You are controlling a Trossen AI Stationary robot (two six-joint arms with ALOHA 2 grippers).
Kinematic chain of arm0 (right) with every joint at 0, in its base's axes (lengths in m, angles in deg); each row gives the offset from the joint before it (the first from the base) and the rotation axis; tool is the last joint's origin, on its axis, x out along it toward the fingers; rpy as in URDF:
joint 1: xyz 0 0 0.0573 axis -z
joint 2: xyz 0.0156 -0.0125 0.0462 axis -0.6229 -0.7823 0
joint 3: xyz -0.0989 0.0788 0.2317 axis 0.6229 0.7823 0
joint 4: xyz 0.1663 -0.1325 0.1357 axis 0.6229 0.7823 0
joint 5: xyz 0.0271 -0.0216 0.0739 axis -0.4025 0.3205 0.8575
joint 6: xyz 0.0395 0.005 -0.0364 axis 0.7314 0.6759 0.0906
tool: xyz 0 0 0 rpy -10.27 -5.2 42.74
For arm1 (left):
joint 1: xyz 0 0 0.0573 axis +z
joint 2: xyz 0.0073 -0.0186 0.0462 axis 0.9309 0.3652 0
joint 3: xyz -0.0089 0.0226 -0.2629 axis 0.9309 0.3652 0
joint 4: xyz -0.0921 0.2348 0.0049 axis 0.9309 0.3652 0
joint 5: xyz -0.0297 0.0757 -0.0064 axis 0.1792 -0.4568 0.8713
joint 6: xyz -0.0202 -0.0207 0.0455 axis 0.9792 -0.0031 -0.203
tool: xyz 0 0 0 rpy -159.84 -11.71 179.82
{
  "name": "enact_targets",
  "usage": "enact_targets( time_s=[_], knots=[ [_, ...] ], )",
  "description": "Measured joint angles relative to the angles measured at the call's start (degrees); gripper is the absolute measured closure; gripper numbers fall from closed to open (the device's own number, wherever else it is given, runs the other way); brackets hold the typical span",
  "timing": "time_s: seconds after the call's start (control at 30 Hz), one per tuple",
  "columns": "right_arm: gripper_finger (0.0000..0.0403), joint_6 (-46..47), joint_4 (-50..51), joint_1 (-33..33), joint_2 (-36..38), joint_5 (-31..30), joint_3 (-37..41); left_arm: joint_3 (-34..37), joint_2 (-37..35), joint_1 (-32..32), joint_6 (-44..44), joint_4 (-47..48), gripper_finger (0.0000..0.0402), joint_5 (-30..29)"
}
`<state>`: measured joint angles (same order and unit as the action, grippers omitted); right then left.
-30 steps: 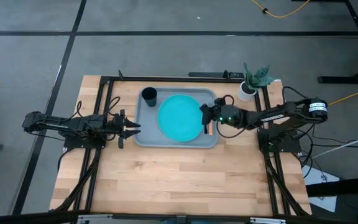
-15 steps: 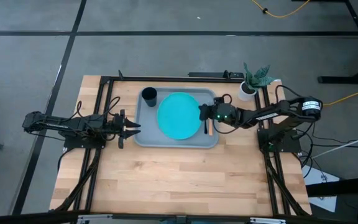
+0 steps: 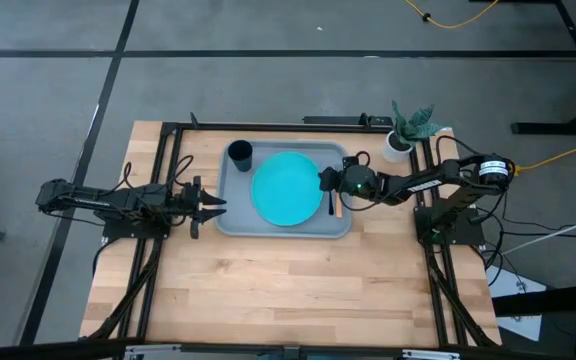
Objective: Pick and place plate/cup/fork/spoon on tray
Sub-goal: Put the blue plate on the serving tray to the left of the black spoon, then return to Home Position
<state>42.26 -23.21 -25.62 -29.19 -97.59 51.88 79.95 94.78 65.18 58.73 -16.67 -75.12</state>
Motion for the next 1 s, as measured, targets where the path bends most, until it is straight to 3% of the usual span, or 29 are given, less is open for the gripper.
enact_targets(
  time_s=[0.27, 0.8, 1.0],
  knots=[
    [0.0346, -1.33, -0.05, 0.0, 0.0, 0.2, -0.02, 0.0, 0.0, 0.0, 0.02, 0.0, 0.028, 0.0],
    [0.0344, -3.19, -0.07, 0.0, 0.07, 0.33, -0.02, 0.0, -0.01, 0.0, 0.0, 0.0, 0.028, 0.0],
    [0.0344, -9.55, -1.99, 0.0, 1.66, 2.95, -0.02, 0.0, -0.01, -0.01, 0.01, 0.0, 0.028, 0.01]
  ],
)
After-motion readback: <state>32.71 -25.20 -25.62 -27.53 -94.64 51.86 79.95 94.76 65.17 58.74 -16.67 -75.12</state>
